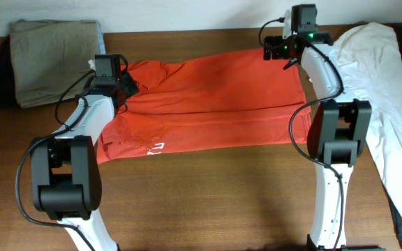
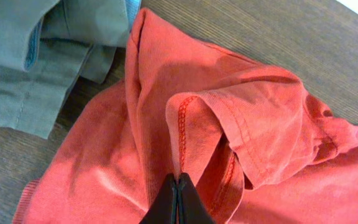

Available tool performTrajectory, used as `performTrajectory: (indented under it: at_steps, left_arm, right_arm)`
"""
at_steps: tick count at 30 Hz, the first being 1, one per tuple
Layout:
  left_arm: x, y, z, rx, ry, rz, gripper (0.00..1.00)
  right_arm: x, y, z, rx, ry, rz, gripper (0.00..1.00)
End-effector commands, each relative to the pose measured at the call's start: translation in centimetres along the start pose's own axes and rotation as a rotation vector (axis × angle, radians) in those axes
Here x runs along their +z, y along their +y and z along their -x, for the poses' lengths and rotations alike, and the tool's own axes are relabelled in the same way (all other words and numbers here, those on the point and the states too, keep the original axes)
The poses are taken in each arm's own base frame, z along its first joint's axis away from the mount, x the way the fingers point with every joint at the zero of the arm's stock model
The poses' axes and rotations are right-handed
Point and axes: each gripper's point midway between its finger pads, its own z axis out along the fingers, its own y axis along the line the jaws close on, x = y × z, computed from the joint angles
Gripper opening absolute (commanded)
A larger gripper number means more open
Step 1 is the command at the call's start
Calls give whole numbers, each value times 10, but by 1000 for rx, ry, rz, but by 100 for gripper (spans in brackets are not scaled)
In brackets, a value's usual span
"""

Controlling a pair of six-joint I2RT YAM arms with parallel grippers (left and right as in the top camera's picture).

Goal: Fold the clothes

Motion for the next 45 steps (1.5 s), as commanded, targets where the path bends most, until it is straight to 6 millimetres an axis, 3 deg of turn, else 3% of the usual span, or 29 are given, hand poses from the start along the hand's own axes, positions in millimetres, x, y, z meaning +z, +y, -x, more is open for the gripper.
performTrajectory:
  at_steps: [1,6,10,13,17,20,21,24,26,29,31,34,36,38,43,45]
  left_arm:
    - [-10,-5,7,4,-4,-18,0]
    - [-10,0,-1,6,29,1,0]
    - [-10,0,-2,7,32,2,1]
    - [-10,0,-3,7,33,3,0]
    - [-10,0,-1,6,29,1,0]
    - [-10,0,-1,6,28,0,0]
    - [-10,0,-2,7,29,0,0]
    - [-10,-2,1,8,18,-2,0]
    - [-13,-1,0,26,25,2,0]
    - [-35,-6,13,70,-8,-15,0]
    - [-61,-7,23,68,-27,-22,0]
    - [-100,1,29,98,-36,15,0]
    - [-113,5,23,99,-10,29,0]
    - [-125,25,19,48,15,94,0]
    - [-132,66,-1,-15,123,204,0]
    - [-136,81,-10,-31,172,238,0]
  right_arm:
    - [15,-6,7,0,-35,-48,99]
    - [49,-11,2,65,-71,-46,99]
    - [53,-12,5,84,-93,-46,99]
    - [69,-20,-5,99,-86,-52,99]
    - [71,-21,-7,101,-82,-53,99]
    - [71,-21,-7,102,-82,-53,79]
    - [71,-20,-7,113,-83,-52,59]
    - [70,-22,-5,144,-91,-55,56]
    - [70,-23,-5,148,-85,-62,39]
    - [60,-42,-6,188,-63,-176,12]
    - [50,-42,-3,214,-45,-183,4]
    - [28,-44,2,268,-7,-203,4]
    - [12,-44,5,293,15,-211,4]
    - [-5,-44,10,298,32,-217,4]
    - [-25,-65,0,381,84,-256,4]
    - [-42,-78,-5,405,117,-272,4]
